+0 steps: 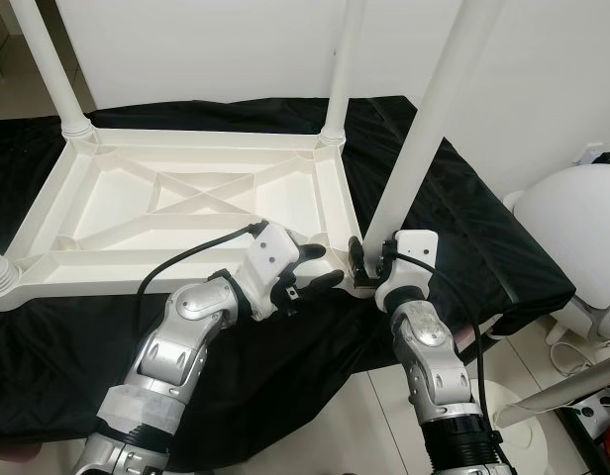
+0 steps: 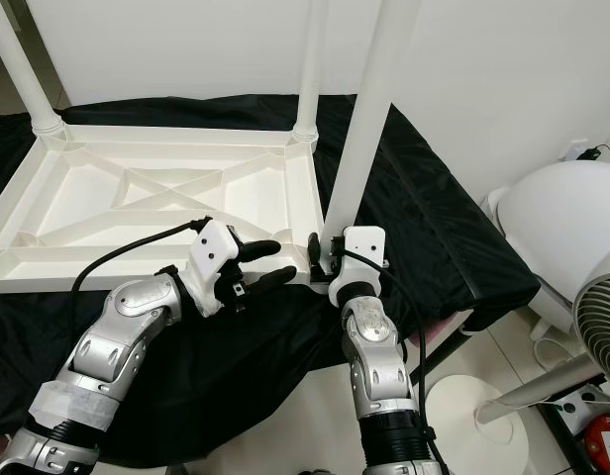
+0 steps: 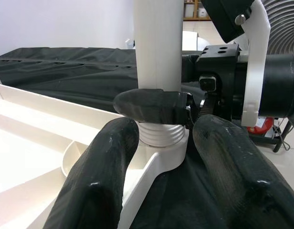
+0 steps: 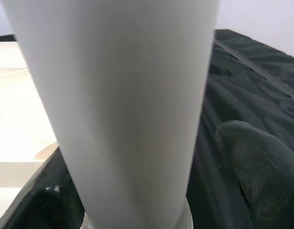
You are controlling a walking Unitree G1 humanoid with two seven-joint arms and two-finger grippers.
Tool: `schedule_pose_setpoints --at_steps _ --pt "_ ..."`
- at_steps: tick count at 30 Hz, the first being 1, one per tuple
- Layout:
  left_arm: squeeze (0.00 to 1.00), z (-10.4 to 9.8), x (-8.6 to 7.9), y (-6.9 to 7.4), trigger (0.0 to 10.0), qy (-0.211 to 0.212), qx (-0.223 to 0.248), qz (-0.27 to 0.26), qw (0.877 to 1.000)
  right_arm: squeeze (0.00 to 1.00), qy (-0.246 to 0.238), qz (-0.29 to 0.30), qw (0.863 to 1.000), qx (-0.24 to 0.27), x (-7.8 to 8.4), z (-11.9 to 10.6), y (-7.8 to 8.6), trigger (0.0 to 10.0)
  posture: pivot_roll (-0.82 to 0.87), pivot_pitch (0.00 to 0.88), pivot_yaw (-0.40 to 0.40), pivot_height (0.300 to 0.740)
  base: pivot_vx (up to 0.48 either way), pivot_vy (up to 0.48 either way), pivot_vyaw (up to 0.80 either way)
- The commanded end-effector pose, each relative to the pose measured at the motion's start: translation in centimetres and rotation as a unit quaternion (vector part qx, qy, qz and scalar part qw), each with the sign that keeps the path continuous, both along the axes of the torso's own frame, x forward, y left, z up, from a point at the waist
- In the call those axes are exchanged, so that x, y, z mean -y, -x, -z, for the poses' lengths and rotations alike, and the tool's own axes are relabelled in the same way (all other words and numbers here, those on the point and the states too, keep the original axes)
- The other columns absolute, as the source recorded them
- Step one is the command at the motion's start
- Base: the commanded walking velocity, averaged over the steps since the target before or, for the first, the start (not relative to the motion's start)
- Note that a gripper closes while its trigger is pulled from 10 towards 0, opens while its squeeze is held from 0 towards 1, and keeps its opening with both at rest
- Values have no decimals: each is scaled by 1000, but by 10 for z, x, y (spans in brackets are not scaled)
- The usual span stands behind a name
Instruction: Building children table
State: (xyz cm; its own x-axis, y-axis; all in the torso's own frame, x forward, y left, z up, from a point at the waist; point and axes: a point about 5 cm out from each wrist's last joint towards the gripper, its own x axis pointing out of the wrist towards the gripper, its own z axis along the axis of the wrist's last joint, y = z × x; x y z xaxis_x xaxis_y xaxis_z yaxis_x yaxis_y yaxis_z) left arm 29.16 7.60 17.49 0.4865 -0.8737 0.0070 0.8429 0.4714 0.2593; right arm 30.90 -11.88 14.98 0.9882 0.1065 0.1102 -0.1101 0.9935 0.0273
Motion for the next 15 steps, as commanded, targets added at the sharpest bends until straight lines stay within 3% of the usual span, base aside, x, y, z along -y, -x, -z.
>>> schedule_pose_setpoints --at_steps 1,7,10,15 --pt "0 2 -1 -1 10000 5 -1 -36 999 0 3 -10 1000 -8 0 3 -1 10000 26 84 -48 740 0 0 0" --pt "0 3 -5 -14 10000 -6 9 -61 998 0 4 -27 1000 5 -5 2 1 10000 26 74 -54 740 0 0 0" --pt "0 9 -1 -11 10000 21 -14 -54 998 0 -6 -34 999 16 -7 5 2 10000 16 81 -47 740 0 0 0" --pt "0 12 4 -14 10000 16 -16 -53 998 0 2 -44 999 15 -8 7 -3 10000 25 95 -48 740 0 0 0"
